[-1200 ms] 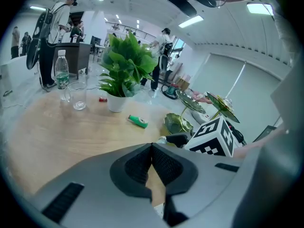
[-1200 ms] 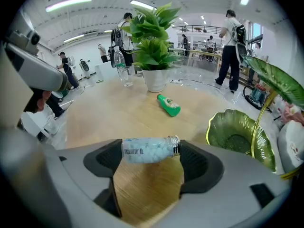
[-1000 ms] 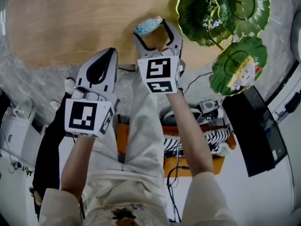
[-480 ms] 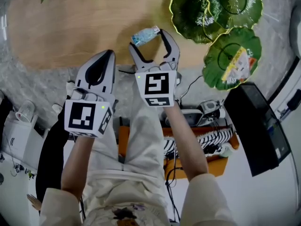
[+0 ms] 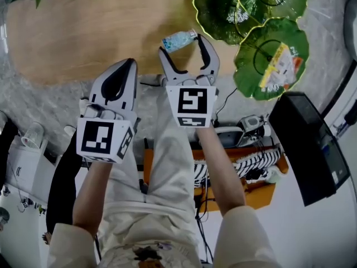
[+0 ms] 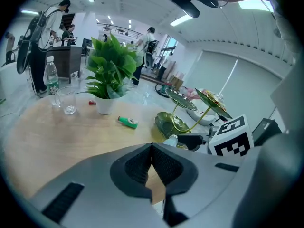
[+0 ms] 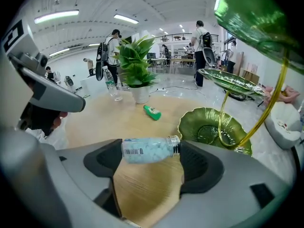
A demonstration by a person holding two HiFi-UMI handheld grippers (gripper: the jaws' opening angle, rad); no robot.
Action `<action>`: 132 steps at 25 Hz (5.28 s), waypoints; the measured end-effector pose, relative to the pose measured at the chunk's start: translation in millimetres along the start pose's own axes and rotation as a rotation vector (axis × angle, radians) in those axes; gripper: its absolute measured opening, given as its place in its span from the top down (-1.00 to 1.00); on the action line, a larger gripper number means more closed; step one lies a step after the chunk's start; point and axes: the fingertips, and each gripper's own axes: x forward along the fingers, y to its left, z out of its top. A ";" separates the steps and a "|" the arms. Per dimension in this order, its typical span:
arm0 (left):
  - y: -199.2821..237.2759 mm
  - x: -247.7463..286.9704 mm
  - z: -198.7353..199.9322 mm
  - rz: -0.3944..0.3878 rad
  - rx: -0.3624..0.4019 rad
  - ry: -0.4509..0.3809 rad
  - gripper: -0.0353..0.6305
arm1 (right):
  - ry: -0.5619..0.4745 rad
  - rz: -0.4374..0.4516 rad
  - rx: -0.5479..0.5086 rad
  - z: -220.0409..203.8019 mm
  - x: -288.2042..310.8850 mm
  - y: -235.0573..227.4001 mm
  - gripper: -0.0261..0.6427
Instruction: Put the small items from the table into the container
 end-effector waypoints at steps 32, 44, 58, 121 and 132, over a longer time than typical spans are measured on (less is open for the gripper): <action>-14.4 23.3 -9.1 -0.038 0.028 0.050 0.87 | -0.032 -0.318 0.237 -41.7 3.8 -103.3 -0.24; -16.0 25.4 -7.1 -0.035 0.021 0.053 0.87 | -0.019 -0.343 0.191 -38.9 0.9 -112.6 -0.24; -17.2 22.8 0.8 -0.036 0.021 0.036 0.87 | 0.008 -0.302 0.154 -32.2 -2.1 -93.5 -0.24; 69.9 -6.1 32.5 -0.005 -0.050 -0.016 0.87 | -0.023 -0.097 -0.011 70.1 88.3 -4.1 0.37; 90.4 12.4 47.6 0.005 -0.071 -0.008 0.87 | 0.000 -0.080 -0.054 86.3 125.3 -9.5 0.28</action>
